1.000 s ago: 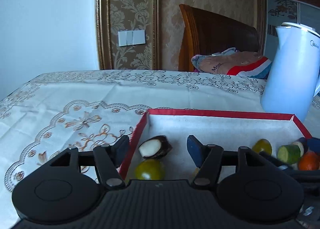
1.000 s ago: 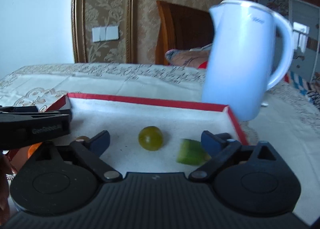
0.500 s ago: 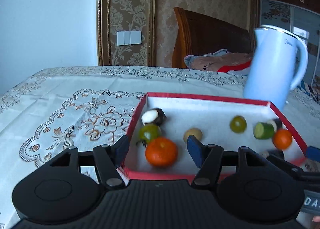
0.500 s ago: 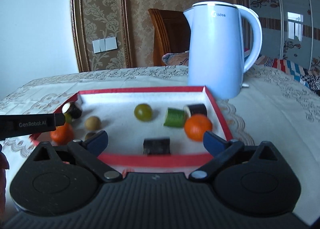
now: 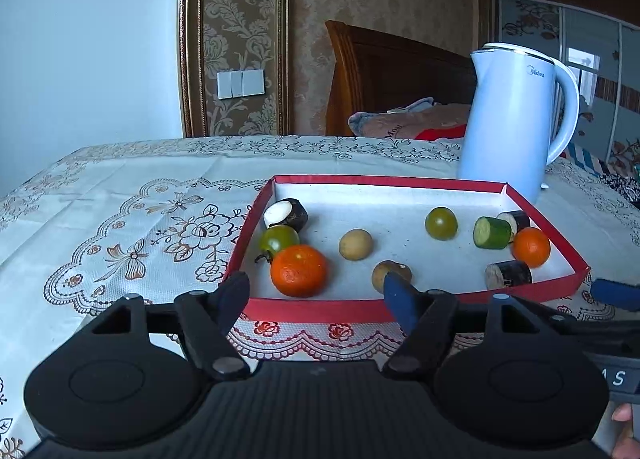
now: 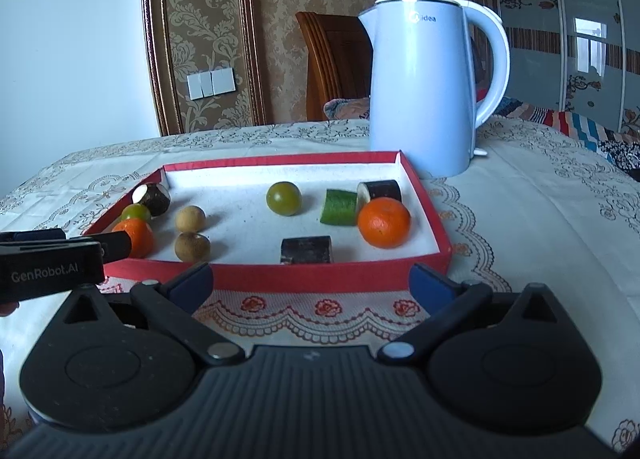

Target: Organize fruits

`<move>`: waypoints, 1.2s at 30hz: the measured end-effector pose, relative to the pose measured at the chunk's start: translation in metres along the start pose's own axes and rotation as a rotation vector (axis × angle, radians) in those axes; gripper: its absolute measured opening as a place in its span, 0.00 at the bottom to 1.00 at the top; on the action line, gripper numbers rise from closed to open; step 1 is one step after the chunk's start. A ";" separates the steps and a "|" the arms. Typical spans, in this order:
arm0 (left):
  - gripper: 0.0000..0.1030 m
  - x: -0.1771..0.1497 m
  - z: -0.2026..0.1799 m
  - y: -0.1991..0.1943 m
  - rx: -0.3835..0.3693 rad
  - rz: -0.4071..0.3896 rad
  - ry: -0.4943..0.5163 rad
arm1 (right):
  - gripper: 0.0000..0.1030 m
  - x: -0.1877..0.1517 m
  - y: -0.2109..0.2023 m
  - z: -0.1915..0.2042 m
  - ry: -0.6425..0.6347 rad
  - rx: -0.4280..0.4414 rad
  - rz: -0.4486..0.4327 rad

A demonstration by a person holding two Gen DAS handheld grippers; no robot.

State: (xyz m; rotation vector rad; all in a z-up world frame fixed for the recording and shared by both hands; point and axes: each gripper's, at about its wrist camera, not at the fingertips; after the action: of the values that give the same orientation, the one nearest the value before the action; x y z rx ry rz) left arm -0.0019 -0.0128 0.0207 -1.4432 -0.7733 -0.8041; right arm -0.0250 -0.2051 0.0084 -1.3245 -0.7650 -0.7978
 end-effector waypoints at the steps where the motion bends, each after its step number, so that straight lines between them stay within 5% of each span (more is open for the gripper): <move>1: 0.72 0.000 0.001 0.000 -0.001 0.003 -0.007 | 1.00 -0.001 0.000 -0.001 0.003 -0.002 0.004; 36: 0.72 -0.006 -0.010 0.001 -0.031 -0.004 0.076 | 1.00 -0.003 0.008 -0.002 0.023 -0.011 0.053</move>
State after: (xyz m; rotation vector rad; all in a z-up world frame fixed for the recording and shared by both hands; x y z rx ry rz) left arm -0.0044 -0.0229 0.0157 -1.4302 -0.7088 -0.8725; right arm -0.0198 -0.2067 0.0014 -1.3379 -0.7054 -0.7747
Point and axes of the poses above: each gripper's, at about its wrist camera, not at the fingertips, and y roughly the way its jaws point, z to its left, x to its top, and after that the axes turned 4 degrees about z, right-handed
